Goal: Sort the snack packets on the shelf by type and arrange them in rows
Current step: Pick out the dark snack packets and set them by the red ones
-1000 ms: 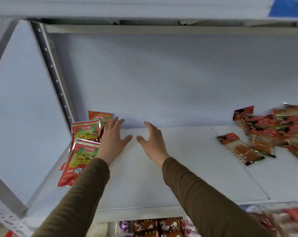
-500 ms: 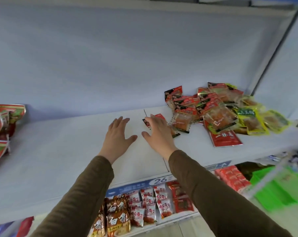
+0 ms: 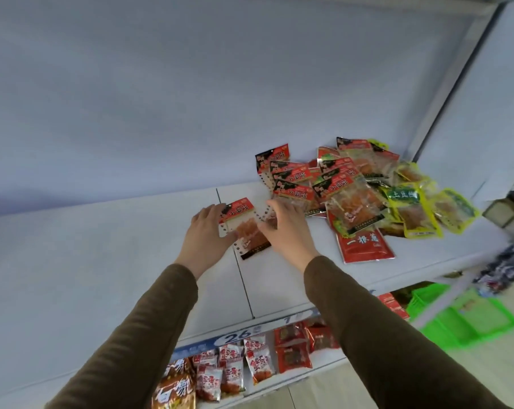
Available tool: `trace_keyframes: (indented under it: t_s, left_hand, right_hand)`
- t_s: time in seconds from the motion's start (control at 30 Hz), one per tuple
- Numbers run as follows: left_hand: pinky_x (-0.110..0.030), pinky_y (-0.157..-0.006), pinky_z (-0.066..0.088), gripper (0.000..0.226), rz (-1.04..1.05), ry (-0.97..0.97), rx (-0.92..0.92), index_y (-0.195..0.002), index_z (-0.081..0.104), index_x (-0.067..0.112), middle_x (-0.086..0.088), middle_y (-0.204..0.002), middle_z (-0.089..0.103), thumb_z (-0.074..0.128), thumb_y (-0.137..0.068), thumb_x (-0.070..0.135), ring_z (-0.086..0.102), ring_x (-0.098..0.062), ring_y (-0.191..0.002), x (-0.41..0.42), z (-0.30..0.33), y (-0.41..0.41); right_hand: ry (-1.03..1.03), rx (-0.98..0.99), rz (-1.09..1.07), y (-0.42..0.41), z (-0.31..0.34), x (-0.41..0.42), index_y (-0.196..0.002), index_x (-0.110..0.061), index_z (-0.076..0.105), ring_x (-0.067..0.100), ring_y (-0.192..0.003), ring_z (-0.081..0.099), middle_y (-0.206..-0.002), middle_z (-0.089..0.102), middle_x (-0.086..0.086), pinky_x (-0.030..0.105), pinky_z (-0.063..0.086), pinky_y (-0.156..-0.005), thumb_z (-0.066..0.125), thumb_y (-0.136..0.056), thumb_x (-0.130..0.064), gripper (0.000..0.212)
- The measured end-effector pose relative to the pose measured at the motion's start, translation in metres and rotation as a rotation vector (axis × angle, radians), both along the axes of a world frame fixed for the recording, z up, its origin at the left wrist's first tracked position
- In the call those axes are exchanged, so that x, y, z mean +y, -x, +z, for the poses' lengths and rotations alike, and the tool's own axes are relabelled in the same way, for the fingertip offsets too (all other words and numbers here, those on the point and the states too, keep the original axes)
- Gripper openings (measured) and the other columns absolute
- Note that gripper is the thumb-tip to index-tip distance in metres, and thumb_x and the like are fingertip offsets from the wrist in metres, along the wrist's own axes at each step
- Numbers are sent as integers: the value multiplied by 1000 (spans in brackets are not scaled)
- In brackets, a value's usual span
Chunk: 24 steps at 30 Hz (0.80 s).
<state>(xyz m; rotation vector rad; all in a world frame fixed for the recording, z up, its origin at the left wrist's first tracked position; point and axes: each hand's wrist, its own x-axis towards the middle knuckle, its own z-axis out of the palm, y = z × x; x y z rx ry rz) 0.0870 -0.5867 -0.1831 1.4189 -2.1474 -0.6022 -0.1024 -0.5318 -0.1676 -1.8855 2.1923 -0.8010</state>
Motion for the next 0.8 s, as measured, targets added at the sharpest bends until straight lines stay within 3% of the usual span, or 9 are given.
trace_keyframes:
  t_s: [0.1,0.27,0.4,0.6,0.7,0.8]
  left_hand:
    - [-47,-121,30,79,22,-49,-20,-159,30,19,-7,-160,38,65,-95,50,31,-30,-148,-2,-6,13]
    - [-49,-128,13,109,148,-176,-127,-164,1,21,-15,-171,11,51,-87,79,7,-35,-158,-13,-13,31]
    - [-51,-125,18,122,281,-156,-183,-164,-7,21,-20,-166,23,54,-80,85,16,-40,-155,-20,-19,58]
    - [-54,-116,33,130,360,-175,57,-162,-9,33,-20,-156,32,88,-77,41,35,-41,-141,-31,-16,96]
    - [-55,-113,42,137,435,-265,242,-160,-12,41,-18,-156,29,93,-74,22,44,-41,-137,-29,-13,107]
    - [-55,-102,52,138,513,-300,505,-159,-17,41,-18,-143,50,88,-77,3,63,-36,-118,-18,-13,109]
  right_hand:
    - [-38,6,-30,26,0,-5,-145,-19,46,28,-138,34,-148,49,2,41,36,-110,58,-99,-39,52]
    - [-81,113,-42,70,6,-26,-150,-18,37,33,-142,30,-153,42,7,45,32,-114,58,-96,-50,66]
    - [-143,251,-28,102,5,-42,-158,-20,21,35,-152,17,-164,28,11,53,24,-120,59,-89,-67,92]
    - [-248,430,117,140,1,-71,-162,-15,0,38,-155,8,-166,22,17,60,5,-123,56,-71,-89,129]
    - [-212,469,190,148,4,-84,-161,-12,5,40,-152,16,-163,26,19,59,8,-123,60,-69,-87,131]
    - [-123,448,250,153,6,-90,-160,-9,13,40,-151,22,-160,33,19,56,15,-124,66,-80,-71,115]
